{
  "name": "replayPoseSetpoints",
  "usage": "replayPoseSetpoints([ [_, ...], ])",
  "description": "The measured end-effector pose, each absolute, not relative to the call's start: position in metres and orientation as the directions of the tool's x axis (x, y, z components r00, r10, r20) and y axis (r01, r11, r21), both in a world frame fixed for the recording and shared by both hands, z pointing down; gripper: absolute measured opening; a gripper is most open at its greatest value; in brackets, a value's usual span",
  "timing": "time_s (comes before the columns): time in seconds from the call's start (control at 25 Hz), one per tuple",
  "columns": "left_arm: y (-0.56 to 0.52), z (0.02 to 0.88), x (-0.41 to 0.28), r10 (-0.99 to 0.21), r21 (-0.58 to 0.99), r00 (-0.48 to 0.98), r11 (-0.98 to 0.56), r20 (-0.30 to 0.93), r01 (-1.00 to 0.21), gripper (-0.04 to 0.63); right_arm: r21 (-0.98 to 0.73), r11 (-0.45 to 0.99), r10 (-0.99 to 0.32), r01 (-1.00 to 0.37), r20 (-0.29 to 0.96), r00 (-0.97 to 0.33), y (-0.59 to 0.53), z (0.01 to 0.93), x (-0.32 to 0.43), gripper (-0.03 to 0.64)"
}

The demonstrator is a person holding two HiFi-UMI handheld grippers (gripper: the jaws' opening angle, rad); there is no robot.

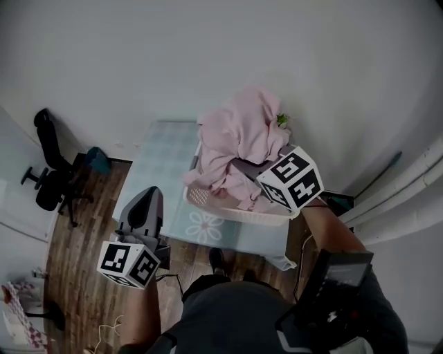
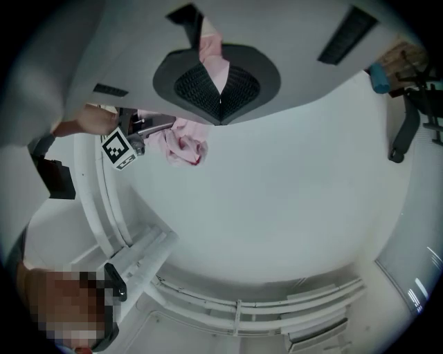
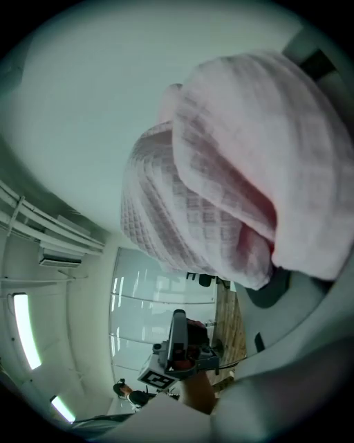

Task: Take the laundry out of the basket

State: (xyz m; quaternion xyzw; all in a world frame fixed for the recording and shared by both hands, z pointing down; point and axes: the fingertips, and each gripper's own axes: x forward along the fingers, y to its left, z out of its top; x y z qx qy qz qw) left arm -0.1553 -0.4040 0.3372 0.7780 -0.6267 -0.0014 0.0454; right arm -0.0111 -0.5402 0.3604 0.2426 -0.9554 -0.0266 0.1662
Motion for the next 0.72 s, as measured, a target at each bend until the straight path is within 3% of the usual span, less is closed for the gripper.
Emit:
replayPoseSetpoints([
  [0.4,-0.332,0.319,-0.171,-0.994,0.038,0.102,-0.101,0.024,-0.994,0.011,0.121,0.893,-0.445,-0.434,0.09,-0.891,-0.48,0.264,-0.015,0.267],
  [0.72,-0.246,0.295,-0.232,-0.999,0.03,0.008,-0.01,-0.038,-1.0,0.011,0.156,0.915,-0.377,-0.372,0.0,-0.926,-0.404,0.198,-0.082,0.267],
])
